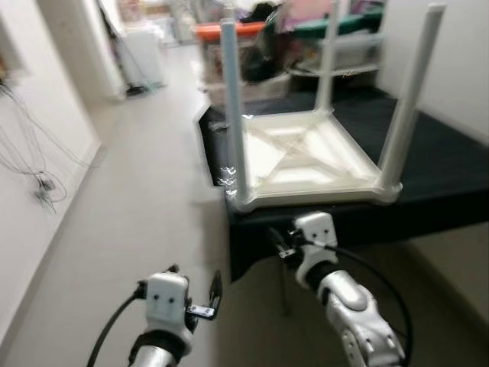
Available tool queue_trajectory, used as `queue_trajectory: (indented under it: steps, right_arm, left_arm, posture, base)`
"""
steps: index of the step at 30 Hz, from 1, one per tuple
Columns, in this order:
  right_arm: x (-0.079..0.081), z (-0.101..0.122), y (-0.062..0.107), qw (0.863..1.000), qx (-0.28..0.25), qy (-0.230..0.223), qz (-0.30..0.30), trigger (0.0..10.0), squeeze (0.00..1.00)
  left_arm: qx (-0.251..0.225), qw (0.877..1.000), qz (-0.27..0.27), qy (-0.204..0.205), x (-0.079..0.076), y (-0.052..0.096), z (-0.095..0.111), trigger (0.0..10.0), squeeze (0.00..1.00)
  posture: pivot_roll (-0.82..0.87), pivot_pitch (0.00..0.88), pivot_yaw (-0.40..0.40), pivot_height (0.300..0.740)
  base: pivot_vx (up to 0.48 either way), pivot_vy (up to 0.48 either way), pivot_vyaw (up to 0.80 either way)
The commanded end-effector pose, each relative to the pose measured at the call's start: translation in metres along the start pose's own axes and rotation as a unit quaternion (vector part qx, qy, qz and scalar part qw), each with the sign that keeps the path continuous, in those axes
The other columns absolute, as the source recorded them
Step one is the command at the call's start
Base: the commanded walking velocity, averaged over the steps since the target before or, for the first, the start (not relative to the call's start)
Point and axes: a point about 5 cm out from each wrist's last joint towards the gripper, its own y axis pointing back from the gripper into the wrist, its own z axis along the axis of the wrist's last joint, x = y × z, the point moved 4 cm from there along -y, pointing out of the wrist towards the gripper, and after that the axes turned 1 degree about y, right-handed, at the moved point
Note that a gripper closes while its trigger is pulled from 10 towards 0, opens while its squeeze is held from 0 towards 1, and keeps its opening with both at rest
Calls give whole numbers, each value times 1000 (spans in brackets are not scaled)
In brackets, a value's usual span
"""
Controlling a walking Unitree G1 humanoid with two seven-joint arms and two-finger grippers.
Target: Building children table
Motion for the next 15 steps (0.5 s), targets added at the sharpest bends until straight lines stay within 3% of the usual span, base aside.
queue_trajectory:
  steps: [1, 11, 15]
  right_arm:
    - [13, 6, -5, 1000, -19, 3, 25, 10000, 0]
    - [20, 6, -10, 999, -23, -7, 45, 10000, 0]
    - [21, 4, -10, 998, -22, -1, 54, 10000, 0]
  left_arm:
    - [5, 1000, 7, -16, 2, 1, -2, 10000, 0]
    - [13, 1000, 18, -11, 5, -3, -7, 10000, 0]
    - [30, 999, 35, 14, 10, -5, -15, 10000, 0]
  posture:
    - [75, 2, 16, 740]
    - [70, 0, 11, 740]
    - [69, 0, 4, 740]
  base:
    - [0, 0, 0]
    - [0, 0, 0]
    - [0, -334, 0]
